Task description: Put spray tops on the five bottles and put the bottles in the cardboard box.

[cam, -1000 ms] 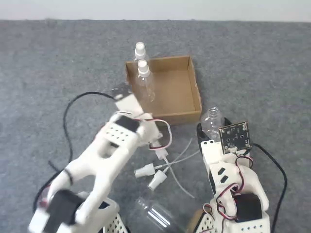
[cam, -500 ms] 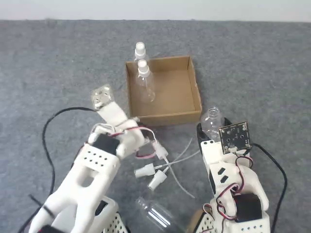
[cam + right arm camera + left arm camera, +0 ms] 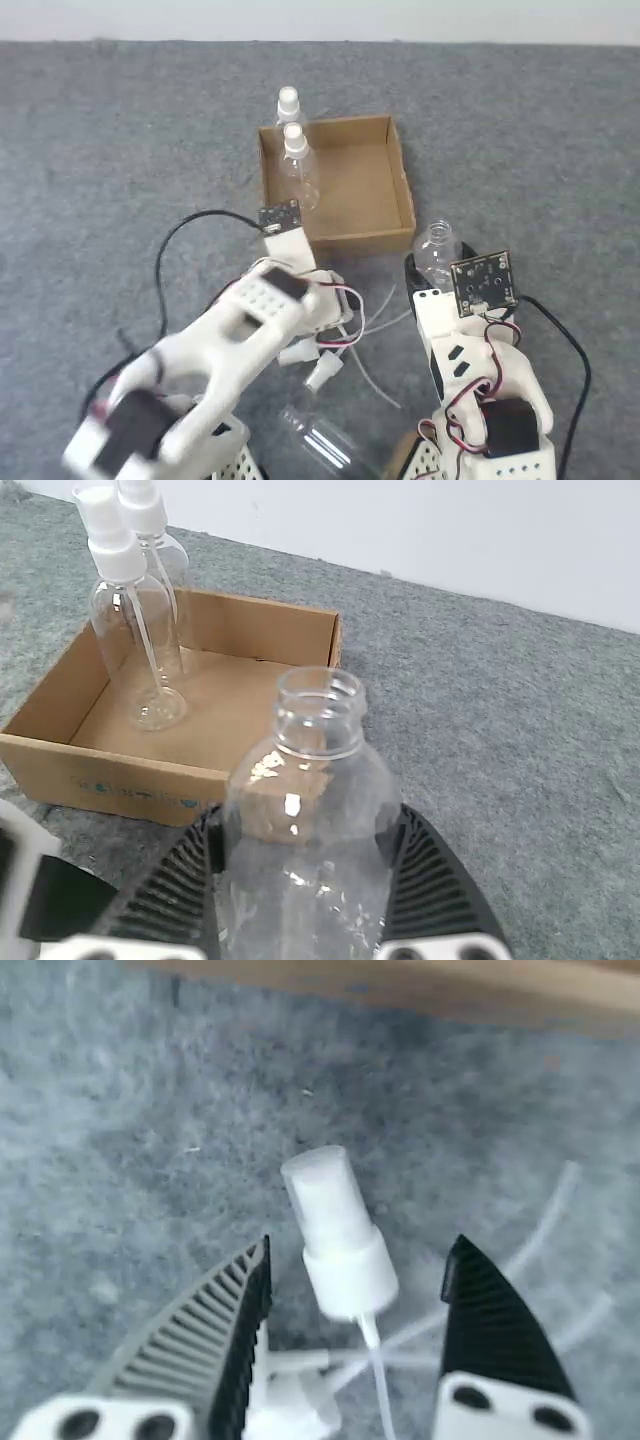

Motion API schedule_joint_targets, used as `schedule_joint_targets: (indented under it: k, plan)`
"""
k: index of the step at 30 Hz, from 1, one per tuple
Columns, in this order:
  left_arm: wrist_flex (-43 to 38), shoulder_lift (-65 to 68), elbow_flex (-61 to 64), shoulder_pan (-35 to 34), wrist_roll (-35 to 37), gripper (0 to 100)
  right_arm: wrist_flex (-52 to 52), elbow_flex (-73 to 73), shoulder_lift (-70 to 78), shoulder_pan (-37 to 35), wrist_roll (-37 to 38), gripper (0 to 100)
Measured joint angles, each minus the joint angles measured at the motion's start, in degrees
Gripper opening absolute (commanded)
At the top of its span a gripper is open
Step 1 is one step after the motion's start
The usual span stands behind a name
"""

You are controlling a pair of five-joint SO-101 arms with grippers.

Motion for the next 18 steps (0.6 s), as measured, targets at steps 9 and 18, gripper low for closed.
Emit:
schedule_joint_targets:
  k: [9, 18]
  plan:
    - [0.09, 12.75, -8.53, -0.26, 2.64, 2, 0.00, 0.00, 0.00, 0.00, 0.00, 0.6]
    - [2.37, 12.84, -11.34, -4.84, 2.46, 1, 0.00, 0.00, 0.00, 0.00, 0.00, 0.6]
